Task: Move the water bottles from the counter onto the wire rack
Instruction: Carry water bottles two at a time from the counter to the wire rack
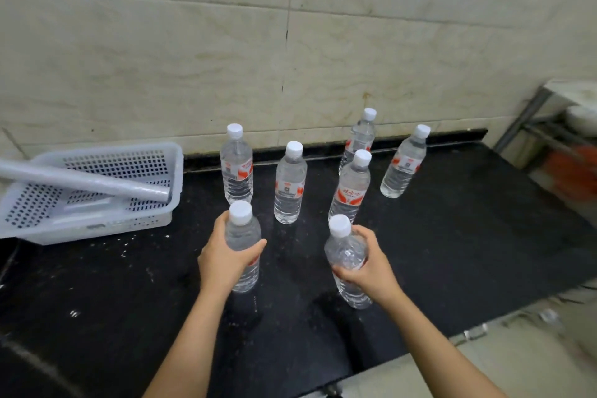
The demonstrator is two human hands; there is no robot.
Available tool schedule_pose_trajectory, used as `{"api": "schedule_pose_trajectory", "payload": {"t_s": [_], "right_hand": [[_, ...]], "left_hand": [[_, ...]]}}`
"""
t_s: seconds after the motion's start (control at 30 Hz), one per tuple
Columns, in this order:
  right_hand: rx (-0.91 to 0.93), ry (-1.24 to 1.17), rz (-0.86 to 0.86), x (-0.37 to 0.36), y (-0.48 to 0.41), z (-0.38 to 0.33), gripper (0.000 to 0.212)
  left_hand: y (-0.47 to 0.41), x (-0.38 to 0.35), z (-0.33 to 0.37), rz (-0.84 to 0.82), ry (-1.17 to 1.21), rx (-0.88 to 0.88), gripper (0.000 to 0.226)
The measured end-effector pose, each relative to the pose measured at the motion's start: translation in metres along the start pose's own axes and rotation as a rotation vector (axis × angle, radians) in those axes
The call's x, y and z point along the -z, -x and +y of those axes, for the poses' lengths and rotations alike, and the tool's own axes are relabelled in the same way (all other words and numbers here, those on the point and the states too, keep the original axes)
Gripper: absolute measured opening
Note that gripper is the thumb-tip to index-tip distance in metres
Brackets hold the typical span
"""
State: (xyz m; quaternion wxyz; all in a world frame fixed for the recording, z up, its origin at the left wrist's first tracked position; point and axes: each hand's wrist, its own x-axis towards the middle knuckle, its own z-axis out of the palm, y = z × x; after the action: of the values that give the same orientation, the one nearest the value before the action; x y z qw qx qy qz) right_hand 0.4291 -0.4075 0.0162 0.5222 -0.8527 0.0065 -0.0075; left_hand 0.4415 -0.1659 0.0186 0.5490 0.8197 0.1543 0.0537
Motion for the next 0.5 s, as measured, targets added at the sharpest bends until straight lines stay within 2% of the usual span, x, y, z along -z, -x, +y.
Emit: {"api": "schedule_pose_trajectory", "payload": {"t_s": [0.1, 0.27, 0.4, 0.5], "right_hand": [[-0.051, -0.05, 0.086, 0.012, 0.008, -0.002, 0.064], [-0.158, -0.171, 0.233, 0.038, 0.03, 0.019, 0.057], [-0.153, -0.174, 0.227, 0.06, 0.04, 0.022, 0.06], [-0.115, -0.263, 0.313, 0.096, 0.044, 0.019, 0.058]], "left_hand": [[0.004, -0.001, -0.001, -0.025, -0.006, 0.014, 0.071], [0.028, -0.016, 0.012, 0.006, 0.17, 0.063, 0.073], [0.048, -0.052, 0.037, -0.198, 0.131, 0.013, 0.071], [0.06, -0.084, 0.065, -0.306, 0.166, -0.015, 0.071]]}}
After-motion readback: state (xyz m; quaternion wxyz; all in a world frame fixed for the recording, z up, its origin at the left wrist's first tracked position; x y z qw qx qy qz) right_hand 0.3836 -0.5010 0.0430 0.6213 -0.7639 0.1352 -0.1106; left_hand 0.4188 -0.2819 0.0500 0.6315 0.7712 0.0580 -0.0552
